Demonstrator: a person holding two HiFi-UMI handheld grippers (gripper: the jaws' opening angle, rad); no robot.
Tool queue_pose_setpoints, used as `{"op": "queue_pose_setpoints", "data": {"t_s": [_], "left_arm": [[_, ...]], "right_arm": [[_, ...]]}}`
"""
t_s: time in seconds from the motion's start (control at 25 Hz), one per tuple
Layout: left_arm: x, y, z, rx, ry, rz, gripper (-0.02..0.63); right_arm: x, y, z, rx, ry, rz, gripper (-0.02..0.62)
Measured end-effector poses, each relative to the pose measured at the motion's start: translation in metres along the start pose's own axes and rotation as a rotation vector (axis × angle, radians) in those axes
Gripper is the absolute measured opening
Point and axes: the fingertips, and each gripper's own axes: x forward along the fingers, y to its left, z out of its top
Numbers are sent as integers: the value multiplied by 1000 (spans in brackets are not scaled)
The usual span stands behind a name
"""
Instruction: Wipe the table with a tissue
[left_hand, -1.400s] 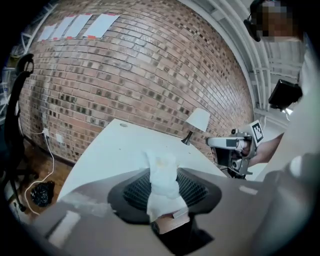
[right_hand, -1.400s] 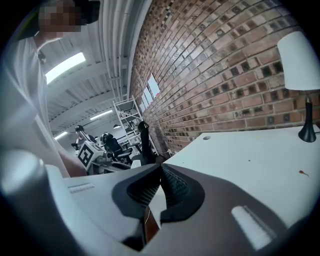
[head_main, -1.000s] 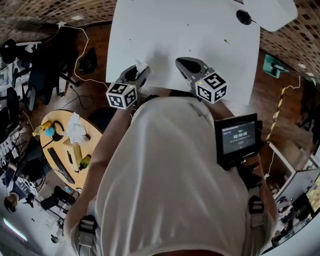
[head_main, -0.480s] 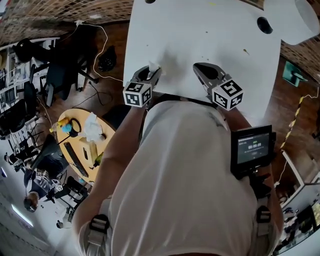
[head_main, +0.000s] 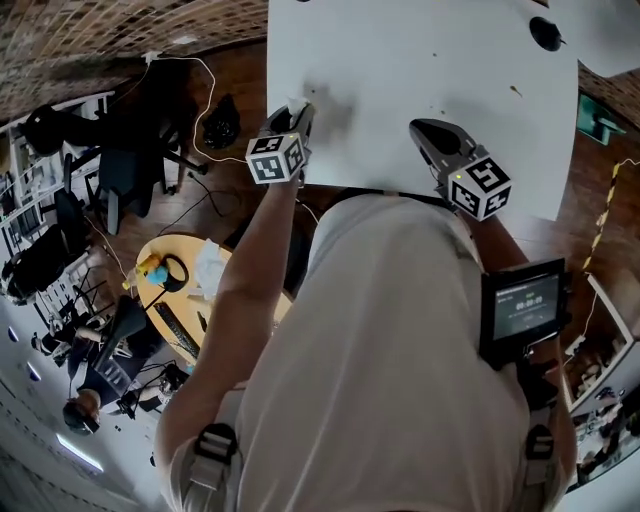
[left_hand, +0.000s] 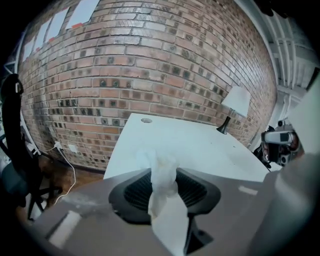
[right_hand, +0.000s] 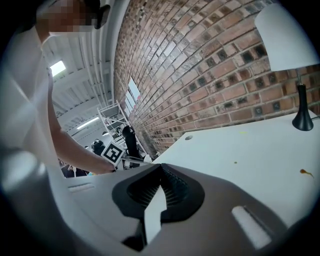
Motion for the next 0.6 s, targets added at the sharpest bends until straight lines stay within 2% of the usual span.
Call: {"op": "queue_pose_setpoints", "data": {"t_s": [0.32,0.6], "left_arm": [[28,47,14,52,62,34,126],[39,63,18,155,120,123,114]], "right_arm": [[10,5,0,28,-9,-88,7],[10,4,1,44,-30,-127,6]]}}
